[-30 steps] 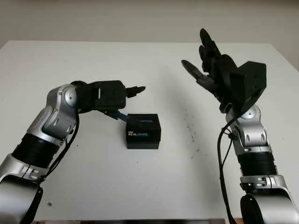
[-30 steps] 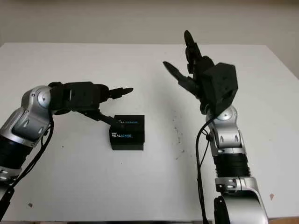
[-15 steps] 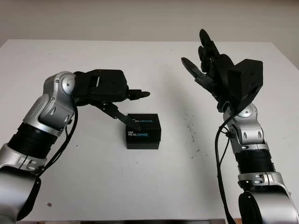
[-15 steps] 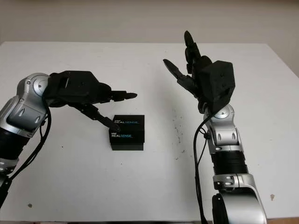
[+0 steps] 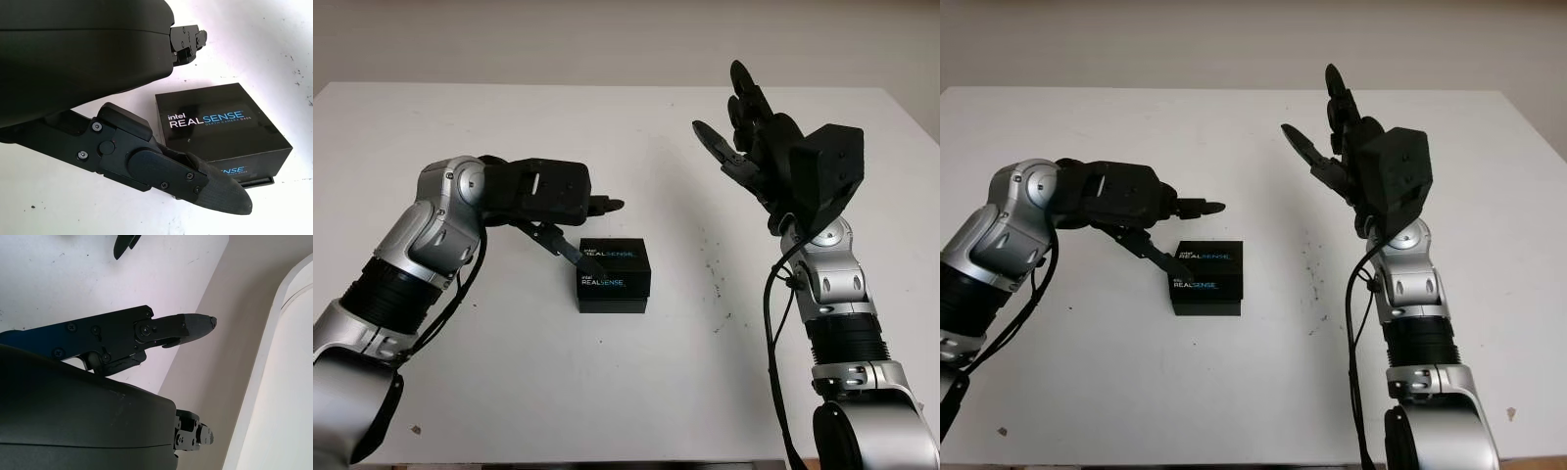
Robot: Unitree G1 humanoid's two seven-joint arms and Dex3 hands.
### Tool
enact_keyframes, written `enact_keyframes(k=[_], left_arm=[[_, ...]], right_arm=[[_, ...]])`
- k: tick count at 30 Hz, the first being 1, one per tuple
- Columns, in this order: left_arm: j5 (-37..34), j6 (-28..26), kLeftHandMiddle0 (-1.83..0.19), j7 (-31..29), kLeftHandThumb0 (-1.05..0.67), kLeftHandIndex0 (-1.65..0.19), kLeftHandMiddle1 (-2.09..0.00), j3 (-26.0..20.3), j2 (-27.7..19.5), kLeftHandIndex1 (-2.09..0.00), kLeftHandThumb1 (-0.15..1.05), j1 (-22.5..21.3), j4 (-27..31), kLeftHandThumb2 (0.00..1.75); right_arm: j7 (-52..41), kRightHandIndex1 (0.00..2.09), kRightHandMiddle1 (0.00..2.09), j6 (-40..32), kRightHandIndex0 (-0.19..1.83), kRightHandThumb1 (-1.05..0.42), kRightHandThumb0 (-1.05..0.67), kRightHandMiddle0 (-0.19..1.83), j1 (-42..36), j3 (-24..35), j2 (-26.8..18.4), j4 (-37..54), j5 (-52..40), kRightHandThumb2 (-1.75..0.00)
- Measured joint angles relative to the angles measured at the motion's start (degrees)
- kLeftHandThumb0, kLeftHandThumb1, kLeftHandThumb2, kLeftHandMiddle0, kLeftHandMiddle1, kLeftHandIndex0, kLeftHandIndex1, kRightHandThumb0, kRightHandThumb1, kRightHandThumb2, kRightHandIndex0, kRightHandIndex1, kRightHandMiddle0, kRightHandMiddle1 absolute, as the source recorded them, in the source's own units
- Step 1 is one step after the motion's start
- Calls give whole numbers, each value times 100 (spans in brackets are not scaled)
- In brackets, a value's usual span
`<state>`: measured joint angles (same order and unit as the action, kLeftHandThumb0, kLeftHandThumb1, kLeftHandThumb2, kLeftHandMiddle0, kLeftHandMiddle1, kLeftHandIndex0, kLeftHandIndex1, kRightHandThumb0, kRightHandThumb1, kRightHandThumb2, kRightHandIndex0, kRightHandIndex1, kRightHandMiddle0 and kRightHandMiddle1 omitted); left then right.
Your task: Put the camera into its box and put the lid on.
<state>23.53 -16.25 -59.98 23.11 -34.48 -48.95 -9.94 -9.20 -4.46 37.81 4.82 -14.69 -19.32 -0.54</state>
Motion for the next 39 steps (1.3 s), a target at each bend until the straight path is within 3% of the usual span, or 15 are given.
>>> enact_keyframes(k=[25, 28, 29, 31, 35, 37, 38, 39], left_arm=[[132, -119, 13, -209, -90, 12, -5, 202, 70, -7, 93, 92, 178, 4], [177, -278, -1, -194, -88, 6, -13, 222, 75, -10, 91, 151, 330, 4], [185, -305, -3, -176, -88, 2, -24, 222, 78, -14, 90, 196, 371, 5], [186, -328, 14, -144, -88, -1, -78, 223, 82, -27, 89, 283, 431, 5], [247, -323, 15, -21, -86, 16, -98, 221, 67, -77, 88, 349, 621, 5], [271, -324, 13, 80, -85, 17, -123, 220, 65, -98, 89, 426, 710, 5], [298, -324, 8, 152, -84, 15, -148, 220, 67, -113, 89, 466, 756, 5], [326, -320, 4, 238, -82, 10, -147, 215, 69, -123, 89, 515, 803, 5]], right_arm=[[76, 6, 6, 3, -9, -105, -51, -8, 0, -41, 1, 0, 137, -19], [83, 6, 6, 2, -10, -105, -50, -8, 0, -41, 5, -1, 134, -19], [83, 6, 6, 3, -10, -105, -50, -9, 0, -41, 6, -4, 133, -19], [82, 5, 6, 4, -10, -105, -50, -8, 0, -39, 6, -31, 132, -19], [79, 6, 6, 4, -9, -105, -50, -8, 0, -43, 7, -45, 133, -19], [80, 6, 6, 5, -9, -105, -50, -8, 0, -42, 7, -46, 132, -19], [79, 6, 6, 6, -9, -105, -50, -8, 0, -42, 8, -49, 132, -19], [78, 6, 6, 8, -9, -105, -50, -8, 0, -42, 7, -51, 132, -19]])
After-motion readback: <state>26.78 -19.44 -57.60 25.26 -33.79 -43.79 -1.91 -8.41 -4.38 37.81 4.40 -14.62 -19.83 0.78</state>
